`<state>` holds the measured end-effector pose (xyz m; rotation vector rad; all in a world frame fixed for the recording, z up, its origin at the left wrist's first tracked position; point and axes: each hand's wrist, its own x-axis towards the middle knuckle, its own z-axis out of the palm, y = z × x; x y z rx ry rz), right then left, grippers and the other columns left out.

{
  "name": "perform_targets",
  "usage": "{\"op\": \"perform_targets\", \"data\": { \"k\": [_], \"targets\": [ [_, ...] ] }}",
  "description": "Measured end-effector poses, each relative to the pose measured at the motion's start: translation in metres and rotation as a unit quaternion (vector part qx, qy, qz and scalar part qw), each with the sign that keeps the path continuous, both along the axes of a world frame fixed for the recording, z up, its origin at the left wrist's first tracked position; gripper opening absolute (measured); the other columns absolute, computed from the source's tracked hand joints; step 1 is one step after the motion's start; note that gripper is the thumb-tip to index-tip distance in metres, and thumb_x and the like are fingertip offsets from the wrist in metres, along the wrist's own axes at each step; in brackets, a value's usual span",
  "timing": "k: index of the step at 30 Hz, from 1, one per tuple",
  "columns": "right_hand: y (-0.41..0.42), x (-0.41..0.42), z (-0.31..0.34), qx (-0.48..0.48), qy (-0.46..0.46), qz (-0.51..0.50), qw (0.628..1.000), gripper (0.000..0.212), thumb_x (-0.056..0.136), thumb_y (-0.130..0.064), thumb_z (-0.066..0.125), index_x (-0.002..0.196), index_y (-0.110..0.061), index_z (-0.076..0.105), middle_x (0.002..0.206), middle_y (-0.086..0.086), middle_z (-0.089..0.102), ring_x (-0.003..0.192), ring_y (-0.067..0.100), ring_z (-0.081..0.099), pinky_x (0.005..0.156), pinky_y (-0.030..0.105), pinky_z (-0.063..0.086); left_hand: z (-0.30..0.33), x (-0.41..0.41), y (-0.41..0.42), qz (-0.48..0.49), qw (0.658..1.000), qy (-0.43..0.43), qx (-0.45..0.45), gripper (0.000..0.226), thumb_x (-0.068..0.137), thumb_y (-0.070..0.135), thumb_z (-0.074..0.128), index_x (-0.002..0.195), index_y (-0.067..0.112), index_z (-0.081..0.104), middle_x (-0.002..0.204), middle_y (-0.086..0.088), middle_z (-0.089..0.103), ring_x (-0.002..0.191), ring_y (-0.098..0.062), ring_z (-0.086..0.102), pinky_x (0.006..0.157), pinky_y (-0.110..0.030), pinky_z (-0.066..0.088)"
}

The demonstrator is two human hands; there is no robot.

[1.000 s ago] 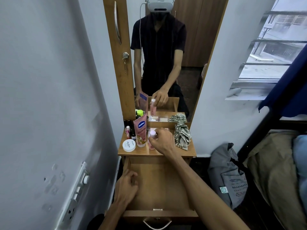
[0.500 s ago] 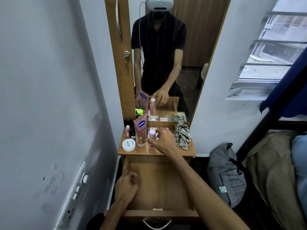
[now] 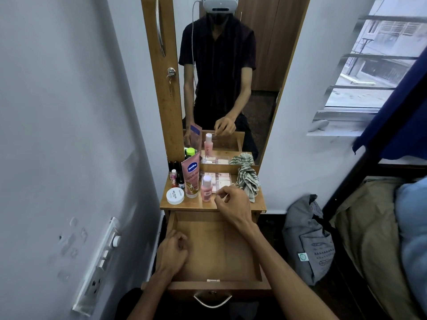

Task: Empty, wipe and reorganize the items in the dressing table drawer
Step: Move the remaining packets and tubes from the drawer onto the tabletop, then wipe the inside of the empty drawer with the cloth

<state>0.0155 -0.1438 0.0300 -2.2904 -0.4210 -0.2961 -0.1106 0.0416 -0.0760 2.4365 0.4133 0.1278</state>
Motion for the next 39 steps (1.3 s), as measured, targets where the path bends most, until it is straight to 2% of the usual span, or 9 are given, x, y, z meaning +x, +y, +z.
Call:
{"op": "perform_targets", "data": {
  "k": [6, 9, 11, 22, 27, 30, 33, 36, 39],
  "targets": [
    [-0.025, -0.027, -0.018, 0.005, 0.033, 0.0, 0.999, 0.007, 0.079, -0.024, 0.069, 0.078, -0.023, 0.075, 0.077, -0.012, 0.069, 0.068, 0.005, 0.063, 0.066, 0.032, 0.058, 0.007, 0.0, 0.001, 0.006, 1.0, 0.007, -0.028, 0.029, 0.069, 0.008, 0.062, 0.092, 0.024, 0.068, 0.104, 0.008, 0.062, 0.09, -0.014, 0.062, 0.078, -0.029, 0.05],
    [-0.037, -0.043, -0.029, -0.01, 0.06, -0.007, 0.998, 0.005, 0.079, -0.027, 0.07, 0.077, -0.031, 0.071, 0.076, -0.016, 0.067, 0.069, 0.001, 0.063, 0.065, 0.022, 0.056, 0.009, -0.004, 0.001, 0.006, 1.0, 0.007, -0.019, 0.028, 0.074, 0.009, 0.063, 0.097, 0.022, 0.07, 0.108, 0.009, 0.062, 0.093, -0.014, 0.061, 0.077, -0.029, 0.05],
    [-0.044, -0.054, -0.036, -0.017, 0.072, -0.009, 0.997, 0.007, 0.079, -0.027, 0.071, 0.077, -0.033, 0.07, 0.077, -0.018, 0.067, 0.071, -0.002, 0.063, 0.064, 0.014, 0.052, 0.01, -0.008, 0.0, 0.012, 1.0, 0.004, -0.012, 0.024, 0.077, 0.01, 0.063, 0.097, 0.022, 0.071, 0.107, 0.009, 0.064, 0.091, -0.013, 0.061, 0.073, -0.027, 0.046],
    [-0.069, -0.098, -0.068, -0.02, 0.123, -0.052, 0.991, 0.014, 0.078, -0.017, 0.072, 0.075, -0.031, 0.07, 0.075, -0.017, 0.066, 0.07, 0.0, 0.064, 0.064, 0.012, 0.049, 0.018, -0.035, -0.003, 0.005, 1.0, -0.007, -0.03, 0.017, 0.082, 0.012, 0.069, 0.088, 0.028, 0.068, 0.102, 0.012, 0.061, 0.086, -0.005, 0.059, 0.067, -0.014, 0.039],
    [-0.076, -0.076, -0.055, 0.019, 0.094, -0.111, 0.989, 0.014, 0.079, -0.019, 0.073, 0.09, -0.028, 0.073, 0.081, -0.013, 0.069, 0.072, 0.001, 0.063, 0.068, 0.024, 0.053, 0.014, -0.045, -0.004, 0.009, 1.0, -0.01, -0.026, 0.016, 0.082, 0.011, 0.07, 0.085, 0.026, 0.07, 0.097, 0.012, 0.063, 0.081, -0.003, 0.058, 0.064, -0.01, 0.037],
    [-0.078, -0.041, -0.036, 0.054, 0.075, -0.16, 0.983, 0.024, 0.082, -0.021, 0.071, 0.107, -0.02, 0.073, 0.091, -0.002, 0.072, 0.078, 0.017, 0.066, 0.075, 0.029, 0.053, 0.011, -0.048, -0.005, 0.004, 1.0, -0.002, -0.012, 0.013, 0.084, 0.012, 0.069, 0.089, 0.023, 0.072, 0.098, 0.012, 0.063, 0.082, -0.003, 0.059, 0.066, -0.009, 0.038],
    [-0.073, 0.0, -0.019, 0.059, 0.079, -0.202, 0.974, 0.038, 0.087, -0.027, 0.07, 0.122, -0.014, 0.066, 0.11, 0.009, 0.071, 0.097, 0.029, 0.067, 0.083, 0.035, 0.051, 0.011, -0.049, -0.006, 0.004, 1.0, 0.01, -0.007, 0.014, 0.085, 0.014, 0.067, 0.086, 0.028, 0.068, 0.096, 0.014, 0.062, 0.081, -0.002, 0.058, 0.066, -0.008, 0.038],
    [-0.068, 0.041, -0.009, 0.035, 0.126, -0.211, 0.969, 0.06, 0.086, -0.039, 0.073, 0.136, -0.011, 0.055, 0.126, 0.016, 0.065, 0.113, 0.037, 0.062, 0.09, 0.042, 0.051, 0.009, -0.049, -0.007, 0.001, 1.0, 0.026, 0.017, 0.022, 0.081, 0.015, 0.067, 0.083, 0.036, 0.062, 0.097, 0.018, 0.061, 0.081, -0.001, 0.057, 0.063, -0.008, 0.035],
    [-0.062, 0.07, -0.011, 0.002, 0.187, -0.192, 0.963, 0.073, 0.085, -0.046, 0.073, 0.14, -0.008, 0.045, 0.134, 0.02, 0.059, 0.123, 0.041, 0.056, 0.097, 0.046, 0.048, 0.002, -0.051, -0.008, -0.024, 0.998, 0.049, 0.041, 0.03, 0.073, 0.013, 0.063, 0.08, 0.041, 0.058, 0.099, 0.022, 0.059, 0.083, -0.003, 0.057, 0.064, -0.01, 0.036]
  ]
}}
